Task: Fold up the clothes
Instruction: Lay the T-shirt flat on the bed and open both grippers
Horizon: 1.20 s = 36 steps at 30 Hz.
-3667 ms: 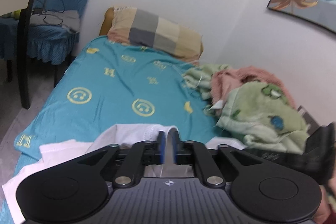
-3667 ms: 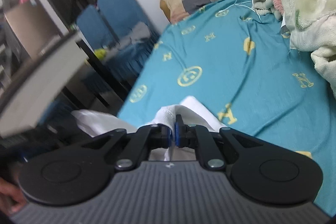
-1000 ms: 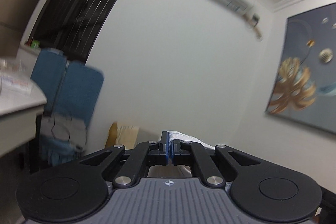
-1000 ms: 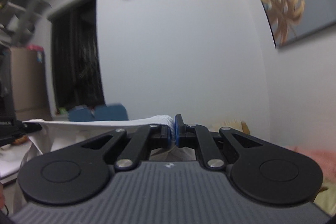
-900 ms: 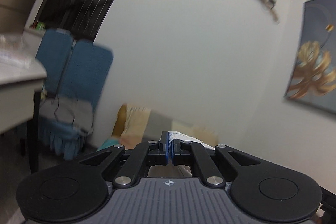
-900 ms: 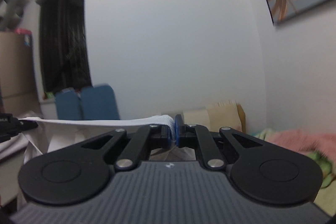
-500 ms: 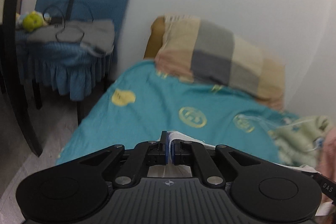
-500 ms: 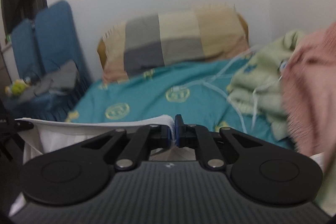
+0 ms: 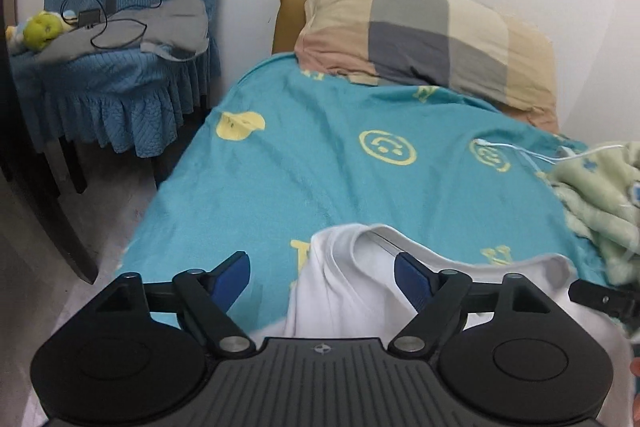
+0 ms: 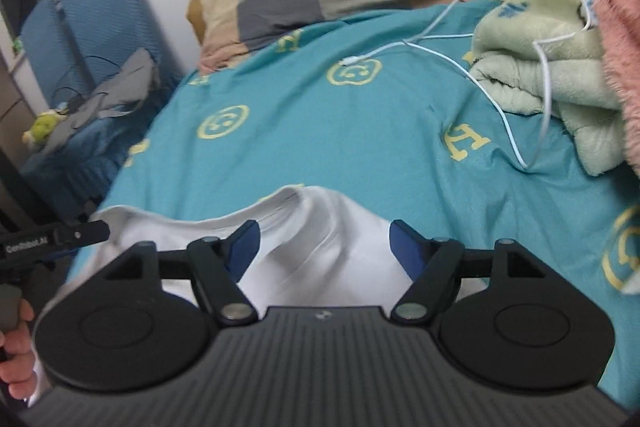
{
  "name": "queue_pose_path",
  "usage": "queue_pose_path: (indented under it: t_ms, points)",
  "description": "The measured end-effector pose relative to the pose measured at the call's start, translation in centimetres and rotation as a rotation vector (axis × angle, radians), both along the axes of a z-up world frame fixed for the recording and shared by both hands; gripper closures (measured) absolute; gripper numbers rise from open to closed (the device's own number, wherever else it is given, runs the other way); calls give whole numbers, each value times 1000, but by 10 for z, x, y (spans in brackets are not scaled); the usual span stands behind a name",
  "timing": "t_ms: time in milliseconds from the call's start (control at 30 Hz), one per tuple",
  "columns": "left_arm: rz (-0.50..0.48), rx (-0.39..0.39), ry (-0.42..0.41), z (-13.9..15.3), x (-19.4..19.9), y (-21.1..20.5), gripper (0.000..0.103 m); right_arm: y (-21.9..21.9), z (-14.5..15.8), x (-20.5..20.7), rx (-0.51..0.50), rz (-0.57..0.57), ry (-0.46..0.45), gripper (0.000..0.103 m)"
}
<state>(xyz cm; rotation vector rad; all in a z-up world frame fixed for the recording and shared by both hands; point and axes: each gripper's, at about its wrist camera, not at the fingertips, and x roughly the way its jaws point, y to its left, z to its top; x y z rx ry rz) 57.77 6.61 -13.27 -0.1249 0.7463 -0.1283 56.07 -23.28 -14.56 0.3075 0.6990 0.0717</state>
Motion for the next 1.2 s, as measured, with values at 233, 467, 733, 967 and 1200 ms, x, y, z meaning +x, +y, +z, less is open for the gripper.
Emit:
queue_pose_path:
  t_ms: [233,467,733,967,1200]
  points:
    - [-7,-55,-27,58,-119,25,17,-9,54,-114,74,-21,-41,30]
    - [47,-168,-13,75,-263,69,17,-13,84,-264,57,-43,-79,30]
    - [184,-250,78,66,-334,115,17,-10,88,-382,44,-48,-41,30]
    - [346,-443,115,27,-324,156,23,-10,67,-392,112,-37,-6,30]
    - [360,-511,95,-17,-282,160,31,-6,39,-366,172,-25,56,30]
